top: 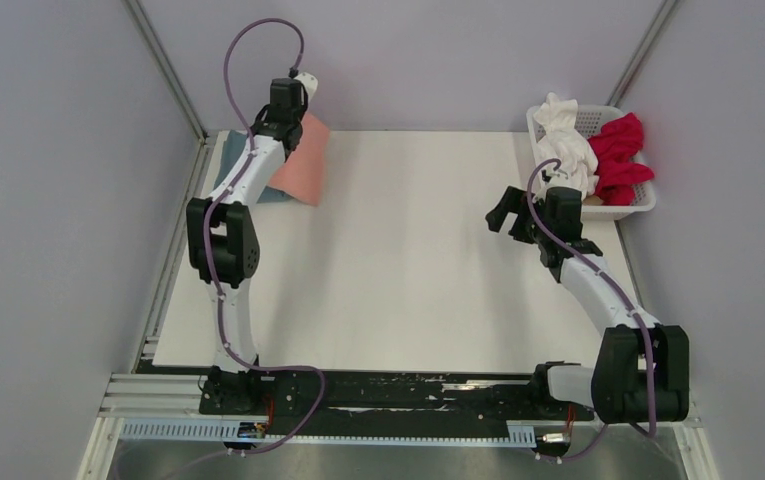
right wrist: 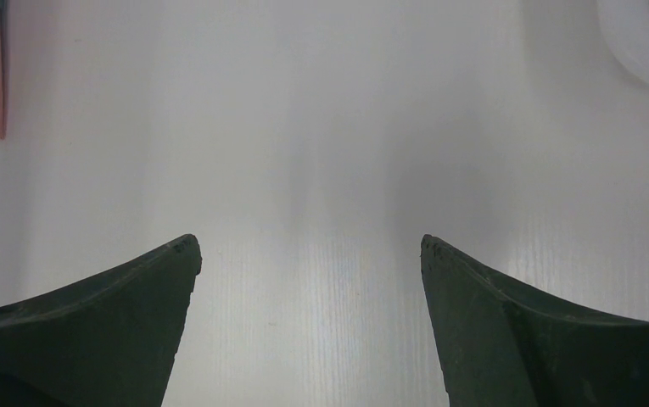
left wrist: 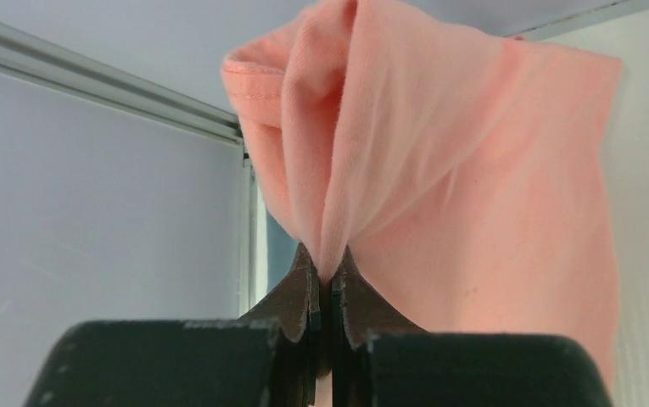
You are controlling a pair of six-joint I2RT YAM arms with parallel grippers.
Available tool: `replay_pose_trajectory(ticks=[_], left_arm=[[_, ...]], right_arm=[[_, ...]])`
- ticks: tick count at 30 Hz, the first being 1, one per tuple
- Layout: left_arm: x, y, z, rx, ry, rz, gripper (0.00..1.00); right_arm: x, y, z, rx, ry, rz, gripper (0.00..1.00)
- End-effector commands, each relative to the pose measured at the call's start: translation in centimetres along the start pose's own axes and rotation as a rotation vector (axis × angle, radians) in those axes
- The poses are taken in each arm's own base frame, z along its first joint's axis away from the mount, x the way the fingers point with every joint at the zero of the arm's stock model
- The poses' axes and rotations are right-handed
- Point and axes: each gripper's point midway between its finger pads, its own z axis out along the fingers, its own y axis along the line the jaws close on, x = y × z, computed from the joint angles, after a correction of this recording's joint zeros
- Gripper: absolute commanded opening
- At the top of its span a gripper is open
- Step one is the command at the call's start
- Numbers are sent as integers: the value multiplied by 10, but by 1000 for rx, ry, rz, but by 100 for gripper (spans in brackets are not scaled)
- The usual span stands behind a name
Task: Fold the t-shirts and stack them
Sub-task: Put the neatly folded tshirt into the corner of the board with the left arm
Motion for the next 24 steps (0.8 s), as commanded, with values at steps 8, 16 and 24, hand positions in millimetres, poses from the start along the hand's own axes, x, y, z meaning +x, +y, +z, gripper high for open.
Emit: replay_pose_trajectory(ticks=[8,16,24], left_arm=[[-81,70,-68,-41,-221,-79,0],[-80,78,-76,-32,-215,-71,0],[-79,76,-75,15,-224,-88,0]], right_arm=[[-20,2,0,4,-54,-22,100],[-19,0,2,12,-47,-19,100],[-17,-2,3,18,-42,-18,100]])
